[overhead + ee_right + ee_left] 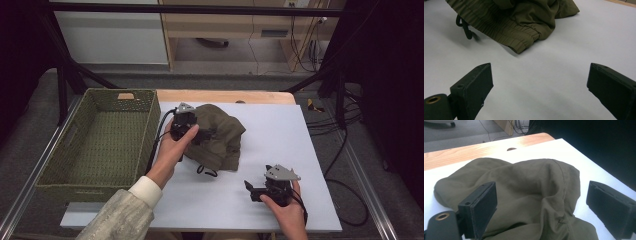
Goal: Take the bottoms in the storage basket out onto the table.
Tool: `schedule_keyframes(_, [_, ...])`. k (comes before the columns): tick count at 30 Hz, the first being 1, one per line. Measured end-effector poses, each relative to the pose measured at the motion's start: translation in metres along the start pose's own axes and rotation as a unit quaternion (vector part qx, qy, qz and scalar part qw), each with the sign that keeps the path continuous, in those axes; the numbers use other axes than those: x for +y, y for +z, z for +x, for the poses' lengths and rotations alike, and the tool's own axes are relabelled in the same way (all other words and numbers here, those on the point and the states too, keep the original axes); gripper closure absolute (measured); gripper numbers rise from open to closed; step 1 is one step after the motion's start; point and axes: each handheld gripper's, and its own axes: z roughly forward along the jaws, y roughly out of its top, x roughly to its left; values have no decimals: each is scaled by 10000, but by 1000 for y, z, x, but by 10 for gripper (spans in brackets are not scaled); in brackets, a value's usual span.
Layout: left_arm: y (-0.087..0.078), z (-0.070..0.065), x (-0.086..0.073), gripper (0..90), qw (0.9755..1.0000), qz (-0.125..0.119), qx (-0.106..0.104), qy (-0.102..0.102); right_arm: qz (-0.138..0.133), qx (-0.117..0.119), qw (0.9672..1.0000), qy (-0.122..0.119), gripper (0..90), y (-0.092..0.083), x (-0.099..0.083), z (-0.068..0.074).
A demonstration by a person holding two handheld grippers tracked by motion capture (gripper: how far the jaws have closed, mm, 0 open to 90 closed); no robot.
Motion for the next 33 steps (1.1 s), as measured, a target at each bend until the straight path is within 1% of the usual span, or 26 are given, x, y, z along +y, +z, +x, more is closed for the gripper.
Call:
schedule_keyframes(3, [-4,1,3,98,10000,-41,-4,8,-5,-6,10000,0,68,0,0,0])
schedule_keyframes(4, [-9,2,7,97,9999,-90,-35,-29,-12,-11,10000,19,68,-1,0,0])
schedule_keyframes(5, [-9,2,7,93,9999,-90,-35,-29,-12,-11,10000,19,68,-1,0,0])
schedule_keyframes(6, [-14,4,10,93,9999,-116,-11,-19,-8,-10,10000,23,67,-1,0,0])
schedule_keyframes(7, [-14,4,10,93,9999,-116,-11,-19,-8,-10,10000,23,67,-1,0,0])
schedule_keyframes(11, [-25,7,17,93,9998,-206,18,3,-9,-9,10000,20,63,-1,0,0])
schedule_keyframes(13, [-26,8,17,93,9997,-241,32,4,-11,-6,10000,18,63,0,0,0])
schedule_keyframes(14, [-29,9,18,93,9996,-295,13,-18,-5,2,10000,21,61,0,0,-1])
schedule_keyframes(17, [-32,11,18,93,9995,-301,31,-57,-24,-12,10000,28,53,-1,-1,-1])
schedule_keyframes(18, [-34,11,19,93,9995,-302,34,-31,-54,-24,10000,8,51,-2,-1,-2])
schedule_keyframes(20, [-36,10,21,93,9996,-289,41,-14,-45,-3,9999,118,48,-2,-1,-3])
schedule_keyframes(22, [-42,10,24,93,9996,-258,37,57,-43,-11,9999,140,49,-2,-1,-4])
schedule_keyframes(23, [-42,10,24,93,9996,-258,37,57,-43,-11,9999,140,49,-2,-1,-4])
schedule_keyframes(24, [-46,12,26,93,9995,-290,59,70,-48,-14,9998,181,48,-2,-1,-5])
schedule_keyframes(25, [-46,12,26,93,9995,-290,59,70,-48,-14,9998,181,48,-2,-1,-5])
schedule_keyframes(27, [-54,15,28,93,9992,-326,208,71,-48,22,9999,158,48,-3,-2,-5])
schedule_keyframes(28, [-54,15,28,93,9992,-326,208,71,-28,28,9999,146,50,-2,-2,-5])
schedule_keyframes(30, [-66,21,32,93,9981,-521,327,89,-26,28,9999,136,50,-3,-1,-4])
schedule_keyframes(33, [-71,24,34,93,9980,-532,320,74,-25,10,9999,132,51,-3,-1,-5])
